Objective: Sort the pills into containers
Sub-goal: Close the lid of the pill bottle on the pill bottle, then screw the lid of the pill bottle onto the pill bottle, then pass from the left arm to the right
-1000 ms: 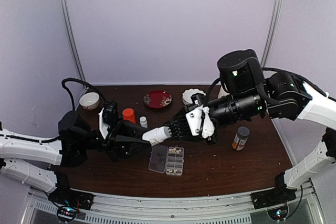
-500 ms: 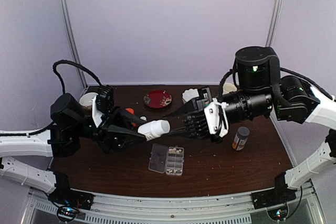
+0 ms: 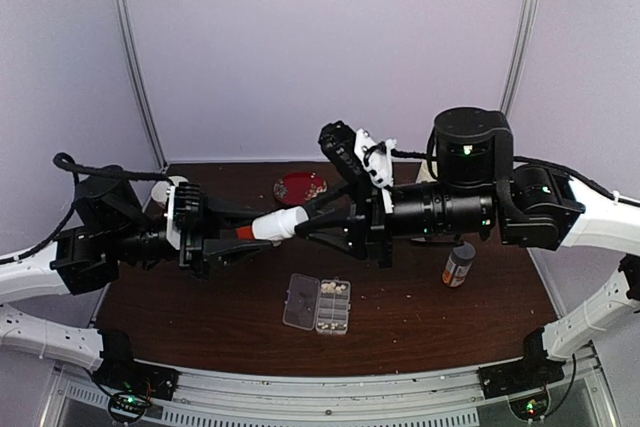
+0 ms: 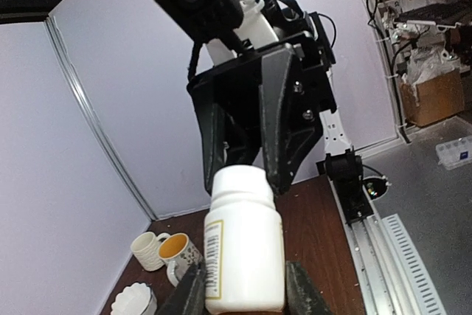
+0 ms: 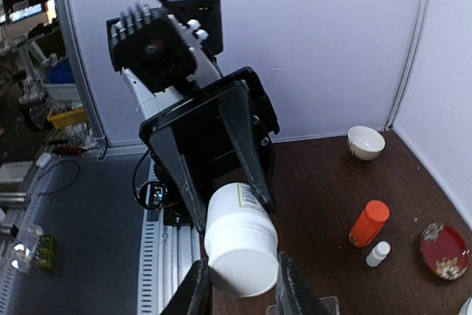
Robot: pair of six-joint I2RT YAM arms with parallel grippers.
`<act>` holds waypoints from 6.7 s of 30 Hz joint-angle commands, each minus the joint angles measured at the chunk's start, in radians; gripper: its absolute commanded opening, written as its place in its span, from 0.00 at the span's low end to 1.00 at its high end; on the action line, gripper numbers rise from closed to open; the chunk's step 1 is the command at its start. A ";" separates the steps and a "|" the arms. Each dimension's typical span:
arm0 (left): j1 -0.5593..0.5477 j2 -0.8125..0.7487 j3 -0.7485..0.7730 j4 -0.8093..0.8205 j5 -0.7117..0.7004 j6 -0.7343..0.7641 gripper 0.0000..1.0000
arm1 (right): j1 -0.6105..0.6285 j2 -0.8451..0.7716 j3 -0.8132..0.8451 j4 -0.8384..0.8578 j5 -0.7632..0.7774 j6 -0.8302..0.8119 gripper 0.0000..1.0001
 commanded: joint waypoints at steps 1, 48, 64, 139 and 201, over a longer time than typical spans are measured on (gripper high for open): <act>-0.004 0.036 0.052 0.006 -0.141 0.265 0.00 | 0.031 0.045 -0.027 0.019 -0.019 0.444 0.04; -0.004 0.024 -0.153 0.261 -0.005 0.034 0.00 | 0.032 -0.080 -0.083 -0.075 0.121 -0.969 0.69; -0.004 0.017 -0.151 0.260 0.013 0.027 0.00 | 0.047 -0.005 -0.056 -0.064 0.131 -0.971 0.32; -0.007 0.022 -0.143 0.193 -0.011 0.099 0.00 | -0.022 -0.052 -0.027 -0.310 0.453 -0.040 1.00; -0.009 0.086 -0.012 0.068 -0.174 0.296 0.00 | 0.029 0.105 0.152 -0.311 0.177 0.584 0.03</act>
